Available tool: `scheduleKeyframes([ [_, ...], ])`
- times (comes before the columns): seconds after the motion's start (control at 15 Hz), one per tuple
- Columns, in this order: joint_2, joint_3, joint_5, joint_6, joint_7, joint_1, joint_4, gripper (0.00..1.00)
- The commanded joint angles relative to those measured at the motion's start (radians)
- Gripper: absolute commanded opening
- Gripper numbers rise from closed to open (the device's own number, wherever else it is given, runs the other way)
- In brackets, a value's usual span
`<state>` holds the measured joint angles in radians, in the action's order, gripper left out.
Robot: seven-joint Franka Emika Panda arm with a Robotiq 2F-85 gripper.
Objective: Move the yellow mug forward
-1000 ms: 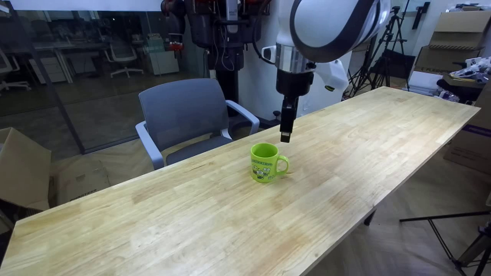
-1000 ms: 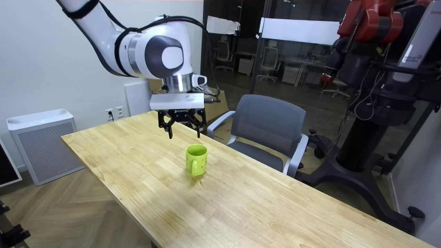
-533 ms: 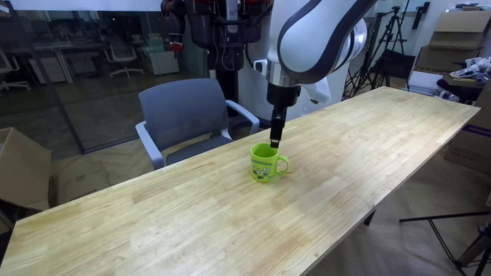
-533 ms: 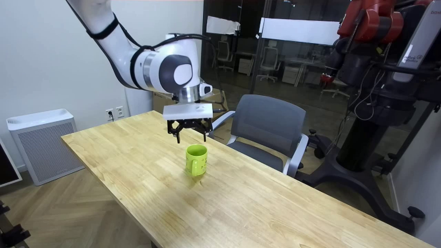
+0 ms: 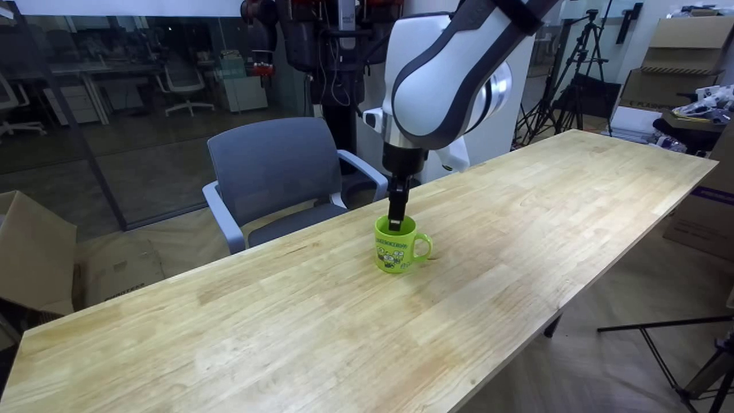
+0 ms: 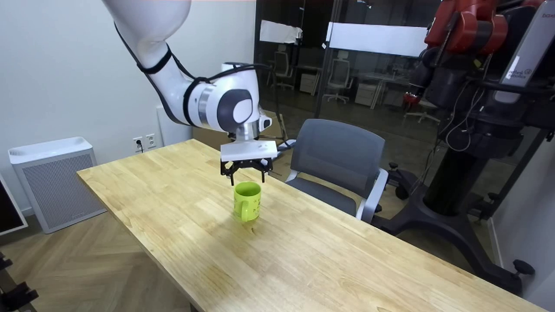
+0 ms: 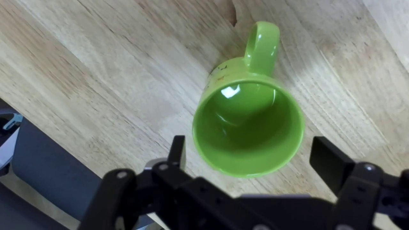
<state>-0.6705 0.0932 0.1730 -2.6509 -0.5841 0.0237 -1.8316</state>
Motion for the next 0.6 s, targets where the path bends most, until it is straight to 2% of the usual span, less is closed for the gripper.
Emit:
scheduleKeyframes([
  [0.0,-0.044,0.021,0.010,0.016,-0.010,0.021,0.070,1.00],
  [0.53,-0.038,0.005,0.006,-0.004,0.005,0.056,0.045,1.00],
])
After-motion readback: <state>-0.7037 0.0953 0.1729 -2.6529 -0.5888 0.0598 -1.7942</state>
